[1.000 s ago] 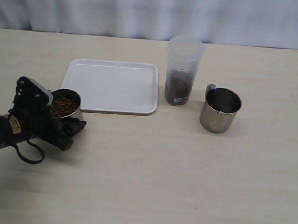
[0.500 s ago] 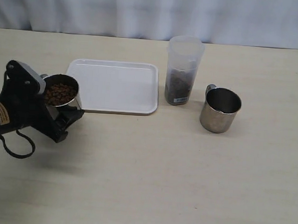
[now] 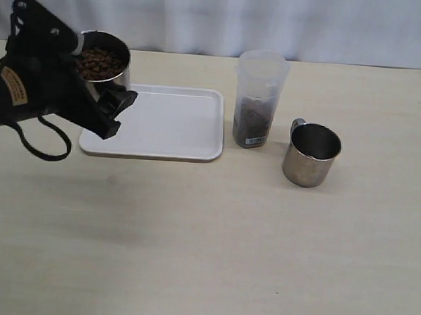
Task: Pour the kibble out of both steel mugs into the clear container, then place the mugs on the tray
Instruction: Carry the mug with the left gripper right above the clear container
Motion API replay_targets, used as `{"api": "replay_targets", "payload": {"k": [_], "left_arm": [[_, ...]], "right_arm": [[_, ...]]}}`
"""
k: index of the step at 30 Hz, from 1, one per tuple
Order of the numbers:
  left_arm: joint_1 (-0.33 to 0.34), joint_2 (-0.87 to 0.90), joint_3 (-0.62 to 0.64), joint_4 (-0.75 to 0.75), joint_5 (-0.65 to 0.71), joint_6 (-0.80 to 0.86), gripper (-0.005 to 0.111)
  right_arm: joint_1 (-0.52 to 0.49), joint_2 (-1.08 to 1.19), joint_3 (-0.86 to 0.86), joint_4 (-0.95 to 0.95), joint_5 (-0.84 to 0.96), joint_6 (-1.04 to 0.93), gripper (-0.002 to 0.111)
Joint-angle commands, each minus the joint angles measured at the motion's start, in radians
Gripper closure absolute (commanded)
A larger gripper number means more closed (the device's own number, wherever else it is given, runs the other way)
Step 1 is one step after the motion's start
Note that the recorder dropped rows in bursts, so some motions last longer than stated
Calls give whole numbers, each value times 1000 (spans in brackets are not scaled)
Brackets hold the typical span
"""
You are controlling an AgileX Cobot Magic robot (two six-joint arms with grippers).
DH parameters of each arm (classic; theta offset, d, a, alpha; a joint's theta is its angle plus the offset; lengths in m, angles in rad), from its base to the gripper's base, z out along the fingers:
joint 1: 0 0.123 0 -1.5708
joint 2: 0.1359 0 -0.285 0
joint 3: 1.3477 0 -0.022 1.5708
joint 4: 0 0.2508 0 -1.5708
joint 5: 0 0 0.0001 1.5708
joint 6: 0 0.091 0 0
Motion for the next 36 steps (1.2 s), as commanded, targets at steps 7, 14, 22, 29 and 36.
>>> {"api": "replay_targets", "payload": {"k": [7, 14, 22, 29, 36], "left_arm": [[-124, -11, -105, -36, 157, -7, 107], [-184, -14, -97, -41, 212, -7, 107], [-257, -20, -66, -59, 249, -10, 107], [-262, -20, -66, 59, 351, -122, 107], [-262, -20, -66, 869, 426, -919, 107]], "right_arm": [[0, -3, 3, 1, -10, 2, 104], [0, -3, 3, 1, -10, 2, 104], [0, -3, 3, 1, -10, 2, 104], [0, -3, 3, 1, -10, 2, 104], [0, -3, 3, 1, -10, 2, 104]]}}
